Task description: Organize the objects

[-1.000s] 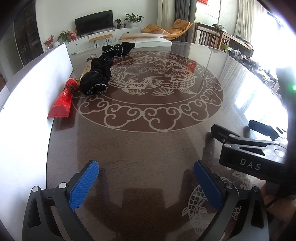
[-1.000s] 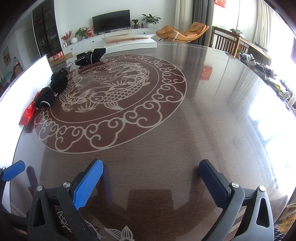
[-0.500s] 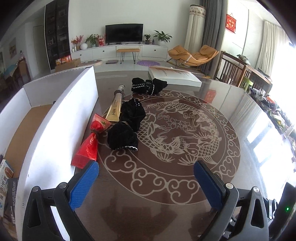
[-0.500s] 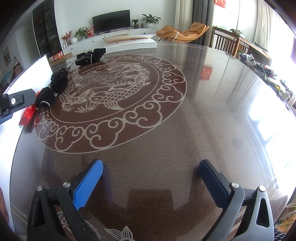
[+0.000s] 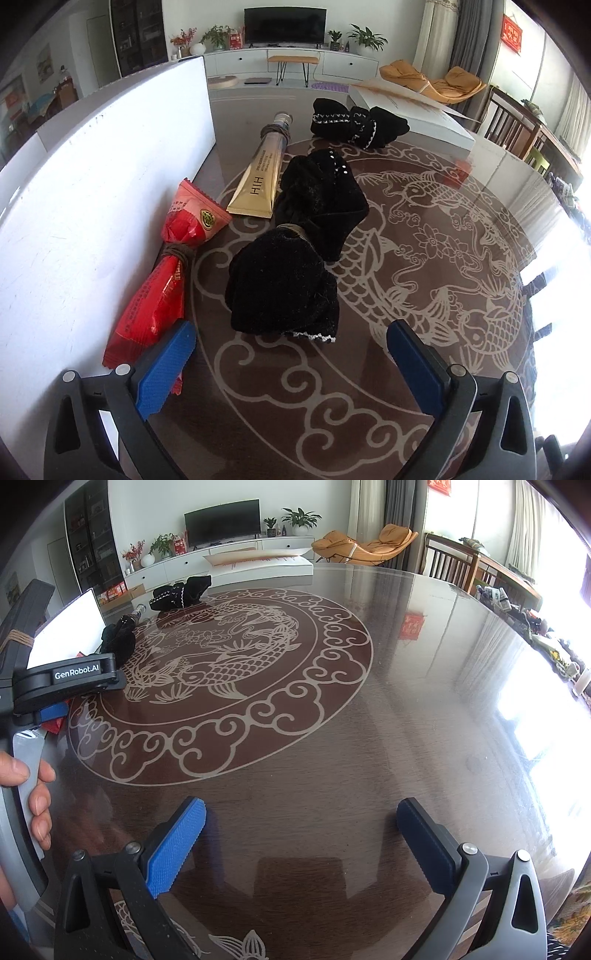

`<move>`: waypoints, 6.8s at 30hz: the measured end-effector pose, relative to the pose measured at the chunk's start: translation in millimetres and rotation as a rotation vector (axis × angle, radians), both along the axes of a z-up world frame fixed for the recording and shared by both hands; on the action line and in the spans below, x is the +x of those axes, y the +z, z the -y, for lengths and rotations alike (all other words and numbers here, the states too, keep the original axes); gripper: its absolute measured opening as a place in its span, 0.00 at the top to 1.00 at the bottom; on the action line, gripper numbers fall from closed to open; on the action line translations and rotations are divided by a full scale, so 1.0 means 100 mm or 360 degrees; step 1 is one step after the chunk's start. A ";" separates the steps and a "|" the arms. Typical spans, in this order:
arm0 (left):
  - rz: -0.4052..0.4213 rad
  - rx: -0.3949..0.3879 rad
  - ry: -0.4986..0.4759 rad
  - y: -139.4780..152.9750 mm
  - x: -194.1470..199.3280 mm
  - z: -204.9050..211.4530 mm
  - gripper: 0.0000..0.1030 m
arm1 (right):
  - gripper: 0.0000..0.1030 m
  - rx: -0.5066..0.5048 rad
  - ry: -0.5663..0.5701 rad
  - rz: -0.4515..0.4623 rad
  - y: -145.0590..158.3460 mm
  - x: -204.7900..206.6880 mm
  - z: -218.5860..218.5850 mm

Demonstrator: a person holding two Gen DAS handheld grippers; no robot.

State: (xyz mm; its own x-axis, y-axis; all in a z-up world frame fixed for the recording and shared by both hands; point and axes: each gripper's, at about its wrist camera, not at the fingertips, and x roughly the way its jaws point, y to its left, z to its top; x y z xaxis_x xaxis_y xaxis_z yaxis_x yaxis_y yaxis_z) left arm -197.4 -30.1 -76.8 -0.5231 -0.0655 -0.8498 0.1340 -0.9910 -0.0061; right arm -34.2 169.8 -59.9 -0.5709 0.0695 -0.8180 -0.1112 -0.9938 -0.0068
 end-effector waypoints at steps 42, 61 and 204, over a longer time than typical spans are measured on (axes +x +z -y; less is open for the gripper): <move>-0.0221 0.0055 -0.0518 0.41 1.52 -0.47 0.00 | 0.00 -0.0001 0.0000 -0.0001 -0.01 0.00 0.00; -0.0259 -0.0034 -0.0531 0.42 1.68 -0.45 0.00 | 0.00 -0.0001 0.0000 -0.0001 -0.01 0.00 0.00; -0.0550 0.0434 -0.0148 1.80 1.88 1.38 0.82 | 0.65 -0.0533 0.0754 -0.0291 0.95 0.27 1.05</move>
State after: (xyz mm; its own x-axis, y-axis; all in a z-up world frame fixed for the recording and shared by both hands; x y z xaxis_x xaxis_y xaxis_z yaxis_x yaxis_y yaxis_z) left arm -9.3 -168.3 103.7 -0.7721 0.1972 -0.6041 -0.0112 -0.9547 -0.2973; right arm -7.5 65.0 34.8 -0.6101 -0.4706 -0.6374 0.3736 -0.8803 0.2924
